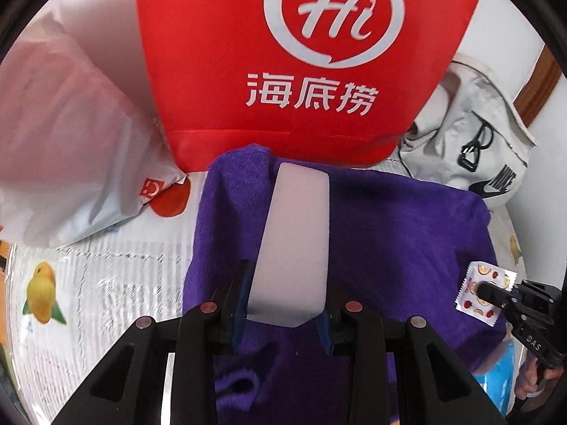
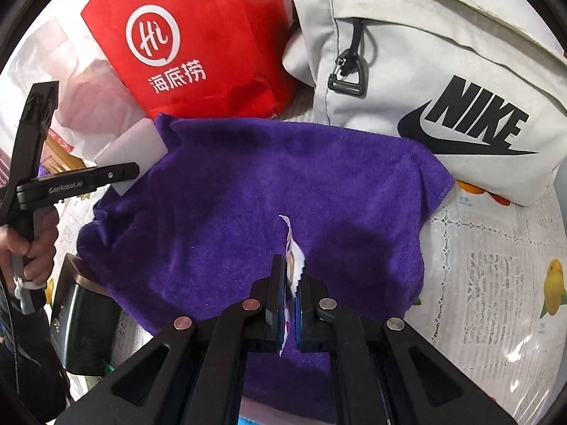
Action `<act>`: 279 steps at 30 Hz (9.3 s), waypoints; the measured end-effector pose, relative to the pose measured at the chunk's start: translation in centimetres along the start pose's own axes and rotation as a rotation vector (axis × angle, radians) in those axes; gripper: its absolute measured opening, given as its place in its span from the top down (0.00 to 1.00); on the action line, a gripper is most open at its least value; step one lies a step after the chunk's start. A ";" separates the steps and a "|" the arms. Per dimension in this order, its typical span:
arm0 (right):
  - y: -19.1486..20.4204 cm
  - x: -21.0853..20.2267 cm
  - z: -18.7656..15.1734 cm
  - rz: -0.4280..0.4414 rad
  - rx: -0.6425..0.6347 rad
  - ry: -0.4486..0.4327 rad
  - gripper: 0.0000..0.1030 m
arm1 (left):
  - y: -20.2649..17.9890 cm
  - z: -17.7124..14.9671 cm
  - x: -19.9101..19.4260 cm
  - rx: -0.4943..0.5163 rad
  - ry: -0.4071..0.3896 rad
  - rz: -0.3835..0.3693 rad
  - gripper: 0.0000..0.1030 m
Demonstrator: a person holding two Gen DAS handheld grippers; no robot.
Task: Organize soft objects
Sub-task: 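Carry the sponge onto the purple towel with the left gripper while the right gripper places the packet there, then grasp the white glove with the left gripper while the right gripper grasps the black strap, then carry the glove onto the purple towel with the left gripper while the right gripper brings the strap there, then open both grippers and lift them away from the towel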
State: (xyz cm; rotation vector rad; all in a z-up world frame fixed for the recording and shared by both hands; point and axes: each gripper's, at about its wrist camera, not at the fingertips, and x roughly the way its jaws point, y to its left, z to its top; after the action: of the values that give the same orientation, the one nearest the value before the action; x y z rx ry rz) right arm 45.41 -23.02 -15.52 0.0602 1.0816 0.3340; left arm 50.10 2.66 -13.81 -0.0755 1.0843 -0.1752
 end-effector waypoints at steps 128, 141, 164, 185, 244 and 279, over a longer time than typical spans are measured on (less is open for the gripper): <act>10.8 -15.6 -26.5 -0.110 -0.127 -0.140 0.72 | -0.7 -30.7 -17.2 0.019 -0.111 0.059 0.90; 5.6 -13.9 -29.7 -0.144 0.011 -0.108 0.72 | -4.4 -31.3 -16.7 0.090 -0.110 0.116 0.89; 5.3 -12.1 -28.3 -0.081 0.010 -0.061 0.72 | -2.6 -29.4 -16.8 0.004 -0.080 0.024 0.90; 6.6 -16.9 -18.3 0.012 -0.095 -0.189 0.72 | -4.0 -18.3 -23.2 0.036 -0.232 -0.100 0.90; 0.9 -5.4 -2.3 -0.065 -0.060 -0.079 0.40 | -3.3 -3.5 -7.0 0.075 -0.084 0.054 0.42; 12.0 -14.6 -21.3 -0.060 -0.015 -0.116 0.38 | 0.5 -25.4 -15.1 0.061 0.017 -0.132 0.37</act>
State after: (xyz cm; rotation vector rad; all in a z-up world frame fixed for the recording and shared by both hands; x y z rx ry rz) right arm 17.78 -18.35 -10.62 0.0329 0.9642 0.2809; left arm 20.80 6.46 -12.61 -0.0913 1.0905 -0.3277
